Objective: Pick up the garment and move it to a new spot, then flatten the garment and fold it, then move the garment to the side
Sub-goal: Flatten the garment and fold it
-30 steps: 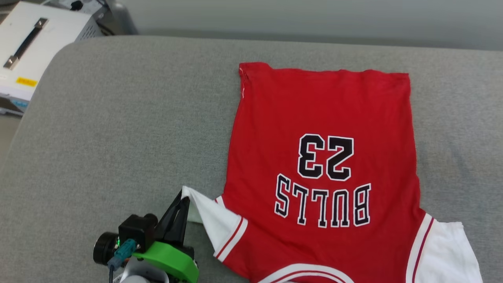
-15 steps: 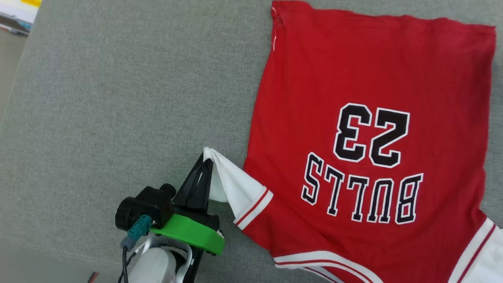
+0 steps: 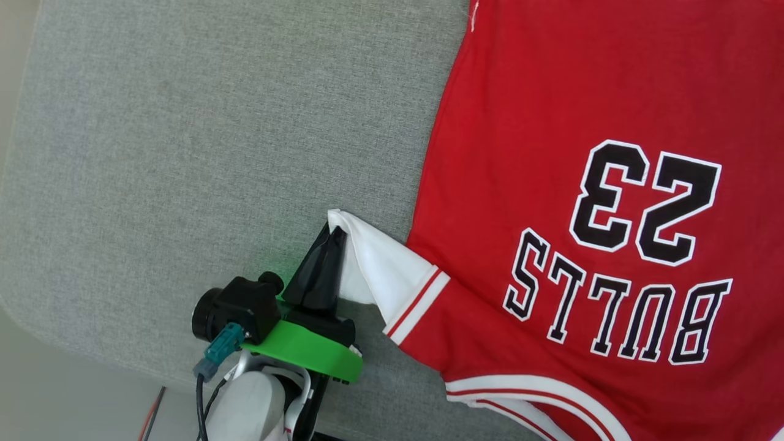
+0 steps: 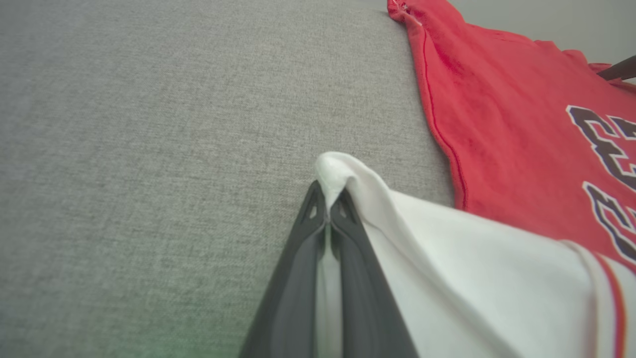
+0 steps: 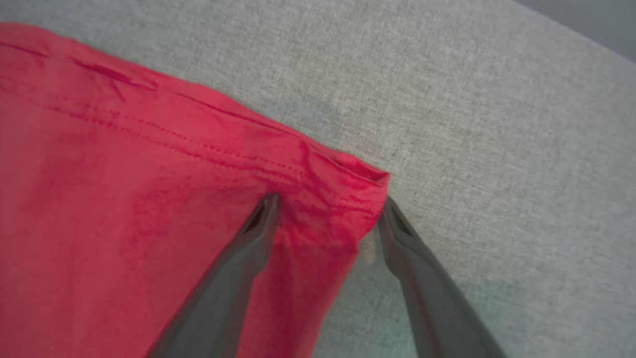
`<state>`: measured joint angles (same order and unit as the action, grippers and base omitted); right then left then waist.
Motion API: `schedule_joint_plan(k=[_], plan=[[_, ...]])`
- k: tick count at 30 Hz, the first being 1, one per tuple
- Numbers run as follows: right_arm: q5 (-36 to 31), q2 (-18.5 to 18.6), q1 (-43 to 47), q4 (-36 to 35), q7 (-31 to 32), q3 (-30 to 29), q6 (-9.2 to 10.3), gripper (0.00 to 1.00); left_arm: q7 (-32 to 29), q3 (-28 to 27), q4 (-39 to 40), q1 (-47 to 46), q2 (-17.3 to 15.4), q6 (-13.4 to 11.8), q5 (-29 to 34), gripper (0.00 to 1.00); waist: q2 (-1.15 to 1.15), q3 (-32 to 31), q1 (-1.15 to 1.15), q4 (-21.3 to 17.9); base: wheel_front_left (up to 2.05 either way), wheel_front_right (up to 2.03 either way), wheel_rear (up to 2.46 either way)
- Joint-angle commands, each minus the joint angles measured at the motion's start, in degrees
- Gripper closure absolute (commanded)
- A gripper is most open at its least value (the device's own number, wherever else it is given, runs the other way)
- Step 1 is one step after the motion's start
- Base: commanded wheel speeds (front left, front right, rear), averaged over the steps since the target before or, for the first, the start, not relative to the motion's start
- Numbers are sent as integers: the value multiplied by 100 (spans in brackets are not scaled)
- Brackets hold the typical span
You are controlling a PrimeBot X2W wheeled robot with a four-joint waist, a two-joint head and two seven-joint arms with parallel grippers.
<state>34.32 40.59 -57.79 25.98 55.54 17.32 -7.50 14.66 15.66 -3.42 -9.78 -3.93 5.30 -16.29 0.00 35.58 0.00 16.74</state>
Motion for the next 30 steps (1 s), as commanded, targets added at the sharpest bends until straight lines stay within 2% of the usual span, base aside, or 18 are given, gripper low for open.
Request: schedule_joint_plan(k=[1, 2, 8, 13, 19, 26, 30], plan=[[35, -154, 373, 311, 110, 229, 1, 91, 34, -78, -36, -106, 27, 21, 46, 100, 0, -7, 0, 19, 0, 0, 0], [44, -129, 359, 297, 52, 226, 1, 100, 34, -110, -47, -103, 38, 34, 55, 100, 0, -43, 0, 5, 0, 0, 0], [8, -22, 284, 205, -275, 382, 1, 100, 34, -269, -116, -12, 70, 83, 128, 100, 0, -356, 0, -136, 0, 0, 0], [-5, 2, 343, 64, -841, 765, 1, 100, 34, -367, -238, 162, 80, 114, 195, 100, 0, -815, 0, -301, 0, 0, 0], [344, 117, 590, -26, -1545, 963, 1, 100, 34, -552, -335, 481, 68, 132, 271, 100, 0, -1511, 0, -533, 0, 0, 0], [822, 766, 1529, -589, -2145, 1113, 1, 100, 34, -675, -467, 890, -11, 149, 316, 100, 0, -2169, 0, -726, 0, 0, 0], [1140, 1000, 2322, -826, -2467, 890, 1, 100, 34, -749, -550, 1121, -62, 147, 317, 100, 0, -2495, 0, -861, 0, 0, 0]])
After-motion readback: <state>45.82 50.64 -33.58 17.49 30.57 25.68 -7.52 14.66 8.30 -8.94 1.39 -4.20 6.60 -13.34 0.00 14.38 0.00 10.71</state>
